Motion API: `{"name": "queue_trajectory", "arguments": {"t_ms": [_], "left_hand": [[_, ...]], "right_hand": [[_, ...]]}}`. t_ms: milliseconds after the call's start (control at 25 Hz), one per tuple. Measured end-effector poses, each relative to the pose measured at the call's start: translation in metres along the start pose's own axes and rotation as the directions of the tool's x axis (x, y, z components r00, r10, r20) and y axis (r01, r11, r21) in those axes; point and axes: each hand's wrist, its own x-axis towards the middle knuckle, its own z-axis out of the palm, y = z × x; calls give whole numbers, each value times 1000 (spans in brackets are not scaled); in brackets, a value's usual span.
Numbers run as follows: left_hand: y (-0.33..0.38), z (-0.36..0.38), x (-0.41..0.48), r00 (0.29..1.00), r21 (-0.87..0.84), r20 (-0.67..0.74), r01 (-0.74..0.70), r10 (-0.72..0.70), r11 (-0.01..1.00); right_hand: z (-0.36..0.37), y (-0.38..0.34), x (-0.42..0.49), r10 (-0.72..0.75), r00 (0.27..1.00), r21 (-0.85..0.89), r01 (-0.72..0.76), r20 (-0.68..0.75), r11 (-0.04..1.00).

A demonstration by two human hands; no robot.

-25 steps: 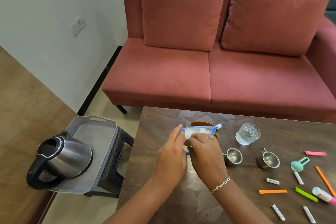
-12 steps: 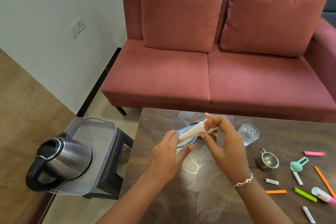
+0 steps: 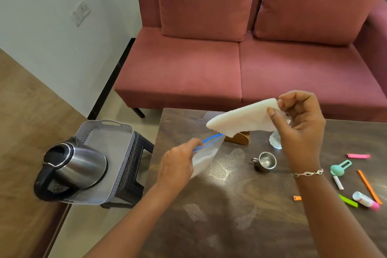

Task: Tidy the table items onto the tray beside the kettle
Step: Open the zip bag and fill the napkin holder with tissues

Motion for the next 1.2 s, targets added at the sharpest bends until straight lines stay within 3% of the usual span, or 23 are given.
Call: {"name": "queue_trajectory", "arguments": {"t_ms": [120, 200, 280, 480, 760, 960, 1200], "left_hand": [[-9, 4, 8, 997, 45, 66, 36, -39, 998], [-14, 5, 6, 982, 24, 180, 60, -64, 998], [-30, 27, -17, 896, 70, 432, 78, -101, 995], [-48, 48, -30, 715, -36, 690, 183, -108, 982], [-86, 79, -3, 705, -28, 679, 305, -206, 952], [-105, 92, 17, 824, 34, 501, 287, -265, 957], [-118, 94, 26, 835, 107, 458, 288, -304, 952]], "right_hand": [[-4, 1, 9, -25, 998, 13, 26, -55, 1000], [-6, -5, 9, -69, 995, 10, 70, -69, 998], [-1, 16, -10, 20, 1000, -69, -20, 2, 997], [-2, 16, -13, 49, 999, -34, -50, -21, 998], [0, 14, -14, 68, 998, -74, -67, 11, 995], [4, 15, -16, 60, 997, -114, -55, 43, 992], [8, 21, -18, 89, 994, -135, -79, 69, 988]]}}
